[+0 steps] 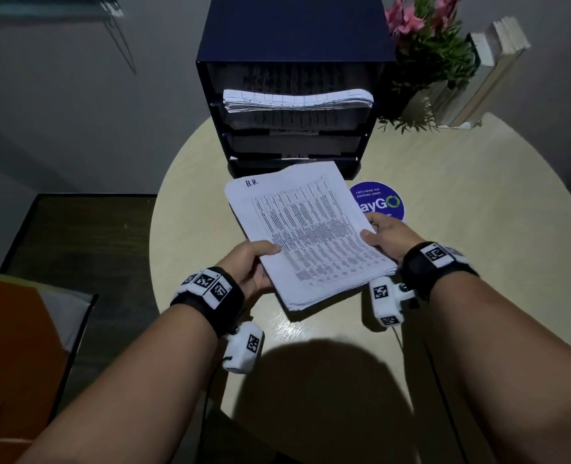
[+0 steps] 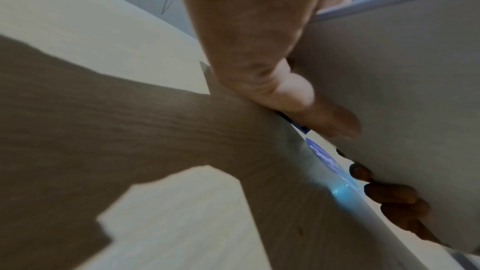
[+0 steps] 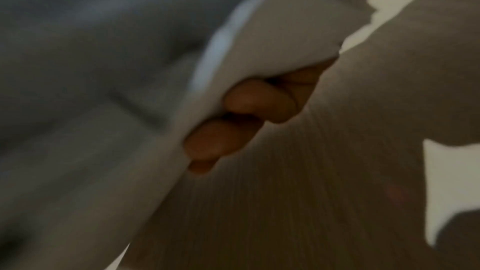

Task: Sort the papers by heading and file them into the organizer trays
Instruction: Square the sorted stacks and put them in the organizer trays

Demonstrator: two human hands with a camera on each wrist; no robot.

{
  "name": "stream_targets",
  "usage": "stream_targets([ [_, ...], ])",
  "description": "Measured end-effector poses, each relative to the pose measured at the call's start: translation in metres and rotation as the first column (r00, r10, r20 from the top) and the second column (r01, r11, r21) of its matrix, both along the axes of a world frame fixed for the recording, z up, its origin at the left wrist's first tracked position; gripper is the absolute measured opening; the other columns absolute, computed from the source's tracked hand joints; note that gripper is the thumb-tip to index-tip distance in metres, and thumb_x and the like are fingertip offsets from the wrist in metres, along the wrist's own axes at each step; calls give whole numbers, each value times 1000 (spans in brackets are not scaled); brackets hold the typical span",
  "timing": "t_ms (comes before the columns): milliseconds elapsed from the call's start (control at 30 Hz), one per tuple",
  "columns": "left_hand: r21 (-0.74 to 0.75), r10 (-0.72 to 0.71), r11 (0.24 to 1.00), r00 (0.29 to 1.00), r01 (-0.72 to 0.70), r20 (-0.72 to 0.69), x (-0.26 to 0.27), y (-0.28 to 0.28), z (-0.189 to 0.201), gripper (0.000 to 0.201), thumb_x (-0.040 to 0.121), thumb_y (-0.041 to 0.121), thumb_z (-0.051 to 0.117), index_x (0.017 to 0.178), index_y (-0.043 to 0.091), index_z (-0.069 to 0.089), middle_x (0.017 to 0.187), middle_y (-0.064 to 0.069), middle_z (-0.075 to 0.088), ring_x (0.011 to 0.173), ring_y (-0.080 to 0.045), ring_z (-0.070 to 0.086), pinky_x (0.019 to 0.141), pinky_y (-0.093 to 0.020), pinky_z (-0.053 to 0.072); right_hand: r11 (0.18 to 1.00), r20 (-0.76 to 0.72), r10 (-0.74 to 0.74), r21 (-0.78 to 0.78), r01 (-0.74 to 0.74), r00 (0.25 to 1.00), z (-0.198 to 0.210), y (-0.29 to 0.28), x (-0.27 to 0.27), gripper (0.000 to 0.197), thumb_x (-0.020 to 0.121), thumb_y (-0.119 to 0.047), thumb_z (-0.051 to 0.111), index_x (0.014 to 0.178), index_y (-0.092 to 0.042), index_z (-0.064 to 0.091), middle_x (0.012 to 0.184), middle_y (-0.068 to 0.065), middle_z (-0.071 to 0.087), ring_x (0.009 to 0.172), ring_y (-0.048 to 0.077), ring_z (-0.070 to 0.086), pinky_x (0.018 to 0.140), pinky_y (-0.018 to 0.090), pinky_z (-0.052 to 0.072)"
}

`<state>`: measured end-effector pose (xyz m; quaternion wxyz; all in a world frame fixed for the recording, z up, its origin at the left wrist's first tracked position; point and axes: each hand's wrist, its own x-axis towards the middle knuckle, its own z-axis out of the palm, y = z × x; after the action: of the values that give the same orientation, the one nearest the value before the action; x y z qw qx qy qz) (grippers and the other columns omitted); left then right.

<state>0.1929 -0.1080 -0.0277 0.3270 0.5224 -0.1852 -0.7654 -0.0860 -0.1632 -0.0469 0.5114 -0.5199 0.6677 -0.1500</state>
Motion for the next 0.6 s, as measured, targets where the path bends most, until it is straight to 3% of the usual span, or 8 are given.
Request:
stream_targets([
  [67,-60,11,998,997,-16,-74,-2,-6,1,49,90,-12,43,132,11,52,120,-16,68,102,-33,69,75,-51,59,1000,-21,27,3,-27,999,-1,-10,-10,27,97,-11,56,120,-23,63,113,3,71,105,28,66,99,50,49],
  [167,-167,105,980,994,-104,-7,-3,-18,-7,70,87,-23,38,140,21,40,129,-12,63,110,-36,66,72,-53,59,997,-43,-50,-56,48,998,1,-18,-10,31,98,-9,53,127,-17,61,117,5,69,108,28,65,98,44,49],
  [267,-161,146,978,986,-133,75,-3,-34,-13,67,90,-20,38,143,21,37,130,-12,61,108,-35,67,68,-49,60,979,-37,-178,-112,173,983,-4,-16,2,30,95,-9,52,121,-17,64,114,6,70,101,27,65,95,42,52],
  [367,-143,14,989,969,22,247,5,-48,-20,55,90,-18,43,136,10,48,123,-12,66,105,-31,67,77,-45,60,942,-7,-306,-149,301,952,-8,-10,25,32,93,-5,50,119,-13,65,110,9,70,90,25,64,76,28,51],
  [433,-139,-112,972,890,191,442,17,-56,-21,44,90,-14,49,125,10,57,107,-9,70,96,-34,68,83,-46,57,916,20,-357,-187,354,934,-5,-10,42,33,94,-6,49,124,-12,64,108,5,68,87,21,61,63,21,45],
  [467,-132,-138,960,828,247,543,25,-59,-21,39,90,-10,53,122,11,59,95,-9,70,82,-35,67,76,-41,57,917,28,-347,-200,346,937,-4,-9,50,33,95,-8,48,125,-12,62,109,4,67,89,20,61,62,21,43],
  [533,-133,-84,964,740,230,667,38,-66,-21,33,91,-4,55,118,15,59,79,-11,65,55,-26,54,54,-29,44,948,49,-281,-142,285,959,-3,-9,60,31,99,-17,48,127,-14,59,114,4,66,92,22,63,70,25,45],
  [600,-190,38,973,720,131,692,43,-73,-20,34,93,-1,55,118,21,58,84,-13,67,48,-20,51,45,-24,38,971,132,-240,44,236,962,-1,-6,65,26,99,-24,49,124,-19,53,109,11,69,77,29,70,58,31,51],
])
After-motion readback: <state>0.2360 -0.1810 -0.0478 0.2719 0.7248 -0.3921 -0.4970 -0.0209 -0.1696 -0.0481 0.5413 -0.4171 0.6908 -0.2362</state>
